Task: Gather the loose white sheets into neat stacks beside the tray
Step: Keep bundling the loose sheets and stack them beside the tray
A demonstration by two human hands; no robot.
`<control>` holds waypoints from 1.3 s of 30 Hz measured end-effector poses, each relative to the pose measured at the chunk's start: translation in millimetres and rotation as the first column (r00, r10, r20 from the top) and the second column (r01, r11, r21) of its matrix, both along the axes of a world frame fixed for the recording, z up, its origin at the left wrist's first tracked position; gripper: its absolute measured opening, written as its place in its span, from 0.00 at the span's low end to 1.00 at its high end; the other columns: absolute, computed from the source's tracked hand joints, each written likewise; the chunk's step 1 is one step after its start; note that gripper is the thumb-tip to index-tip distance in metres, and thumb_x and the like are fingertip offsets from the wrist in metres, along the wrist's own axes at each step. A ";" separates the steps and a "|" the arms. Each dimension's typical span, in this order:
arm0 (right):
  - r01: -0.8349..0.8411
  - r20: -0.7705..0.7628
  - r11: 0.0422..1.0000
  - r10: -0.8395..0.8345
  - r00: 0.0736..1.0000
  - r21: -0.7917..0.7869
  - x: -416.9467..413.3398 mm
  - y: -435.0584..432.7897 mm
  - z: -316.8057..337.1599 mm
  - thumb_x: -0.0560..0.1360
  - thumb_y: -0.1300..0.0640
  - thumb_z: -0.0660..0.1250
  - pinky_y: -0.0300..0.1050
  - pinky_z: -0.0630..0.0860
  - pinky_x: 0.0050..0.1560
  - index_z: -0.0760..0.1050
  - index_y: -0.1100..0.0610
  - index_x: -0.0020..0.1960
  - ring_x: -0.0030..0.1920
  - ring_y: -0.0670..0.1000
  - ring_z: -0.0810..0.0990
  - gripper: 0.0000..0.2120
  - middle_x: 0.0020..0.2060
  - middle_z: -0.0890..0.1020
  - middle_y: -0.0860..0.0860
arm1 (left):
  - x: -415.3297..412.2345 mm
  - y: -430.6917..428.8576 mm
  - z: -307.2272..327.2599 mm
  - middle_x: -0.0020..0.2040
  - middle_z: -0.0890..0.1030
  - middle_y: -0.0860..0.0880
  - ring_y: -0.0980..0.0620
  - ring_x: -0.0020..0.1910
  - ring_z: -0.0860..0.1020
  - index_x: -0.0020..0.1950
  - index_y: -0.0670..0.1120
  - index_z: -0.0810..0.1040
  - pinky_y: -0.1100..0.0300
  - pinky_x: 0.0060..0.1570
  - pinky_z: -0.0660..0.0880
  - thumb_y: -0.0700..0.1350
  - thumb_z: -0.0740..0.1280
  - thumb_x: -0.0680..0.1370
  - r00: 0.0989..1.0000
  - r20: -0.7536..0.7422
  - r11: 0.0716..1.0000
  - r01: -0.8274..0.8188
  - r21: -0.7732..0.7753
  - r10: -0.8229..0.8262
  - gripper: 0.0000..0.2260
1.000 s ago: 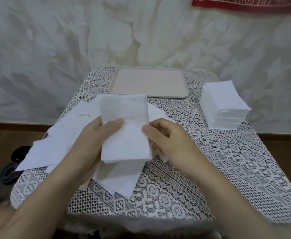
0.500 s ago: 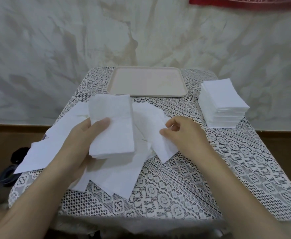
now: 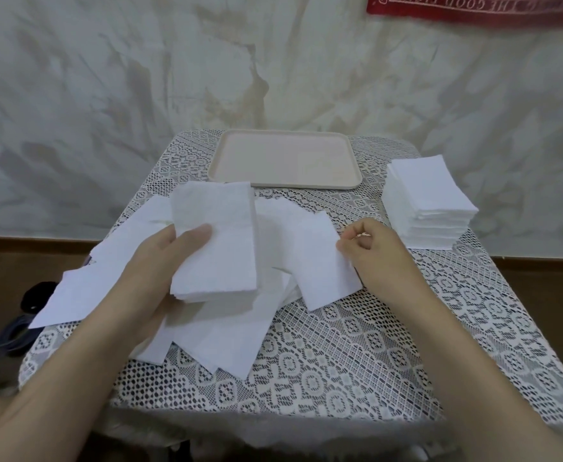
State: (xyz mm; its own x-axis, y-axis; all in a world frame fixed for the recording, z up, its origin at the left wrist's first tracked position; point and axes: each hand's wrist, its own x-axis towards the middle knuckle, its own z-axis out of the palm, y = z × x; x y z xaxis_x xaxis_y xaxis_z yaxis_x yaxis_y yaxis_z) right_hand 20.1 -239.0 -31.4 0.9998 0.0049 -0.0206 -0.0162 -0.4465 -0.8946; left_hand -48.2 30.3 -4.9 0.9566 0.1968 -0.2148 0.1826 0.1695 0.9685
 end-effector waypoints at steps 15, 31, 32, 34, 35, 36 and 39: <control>-0.137 0.079 0.990 0.138 0.987 -0.014 8.2 26.5 9.1 0.80 0.53 0.68 0.56 0.79 0.48 0.81 0.56 0.51 0.48 0.59 0.83 0.07 0.45 0.84 0.53 | -1.6 -1.1 -5.4 0.55 0.88 0.46 0.47 0.51 0.87 0.63 0.47 0.83 0.51 0.49 0.80 0.53 0.69 0.80 1.000 0.009 1.000 -0.003 0.025 0.003 0.15; -0.194 0.019 0.937 0.208 0.978 -0.289 4.4 21.5 5.4 0.78 0.52 0.70 0.52 0.78 0.48 0.75 0.50 0.48 0.46 0.52 0.82 0.05 0.45 0.82 0.47 | -4.1 -18.6 -9.8 0.55 0.88 0.46 0.45 0.54 0.87 0.64 0.49 0.83 0.50 0.52 0.81 0.53 0.68 0.82 1.000 0.006 0.999 0.030 0.025 -0.030 0.14; -0.199 0.005 0.935 0.209 0.978 -0.292 1.9 15.1 4.7 0.78 0.52 0.70 0.52 0.78 0.48 0.76 0.50 0.49 0.46 0.51 0.82 0.04 0.45 0.82 0.46 | -4.2 -19.6 -9.4 0.55 0.88 0.47 0.45 0.54 0.87 0.64 0.49 0.83 0.51 0.50 0.81 0.54 0.68 0.82 0.999 0.006 0.999 0.031 0.025 -0.031 0.15; -0.206 -0.022 0.944 0.208 0.978 -0.259 -3.4 2.0 3.9 0.78 0.52 0.70 0.53 0.81 0.51 0.78 0.49 0.53 0.48 0.51 0.82 0.05 0.46 0.83 0.46 | -4.7 -20.4 -7.7 0.56 0.88 0.47 0.45 0.55 0.87 0.65 0.48 0.82 0.52 0.48 0.81 0.54 0.68 0.81 1.000 0.005 0.999 0.031 0.018 -0.031 0.16; -0.217 -0.036 0.949 0.214 0.976 -0.230 -6.3 -3.8 4.4 0.77 0.52 0.69 0.55 0.81 0.53 0.78 0.48 0.55 0.49 0.50 0.83 0.06 0.47 0.84 0.45 | -4.8 -19.6 -6.9 0.56 0.88 0.46 0.44 0.56 0.86 0.66 0.48 0.82 0.51 0.50 0.80 0.54 0.68 0.81 1.000 0.003 0.999 0.029 0.014 -0.030 0.17; -0.233 -0.053 0.952 0.227 0.973 -0.198 -9.1 -8.7 5.3 0.78 0.53 0.69 0.55 0.81 0.54 0.79 0.47 0.55 0.49 0.48 0.84 0.07 0.48 0.85 0.43 | -4.9 -18.4 -5.9 0.57 0.88 0.46 0.44 0.56 0.86 0.66 0.47 0.82 0.49 0.53 0.80 0.55 0.68 0.81 1.000 0.004 1.000 0.029 0.011 -0.029 0.17; -0.270 -0.084 0.956 0.261 0.962 -0.113 -15.2 -17.8 10.6 0.79 0.56 0.68 0.51 0.82 0.55 0.80 0.45 0.53 0.48 0.41 0.84 0.07 0.47 0.86 0.41 | -5.8 -12.2 -4.5 0.58 0.87 0.44 0.41 0.59 0.85 0.66 0.47 0.82 0.42 0.62 0.79 0.56 0.72 0.79 1.000 0.011 1.000 0.023 0.019 -0.023 0.19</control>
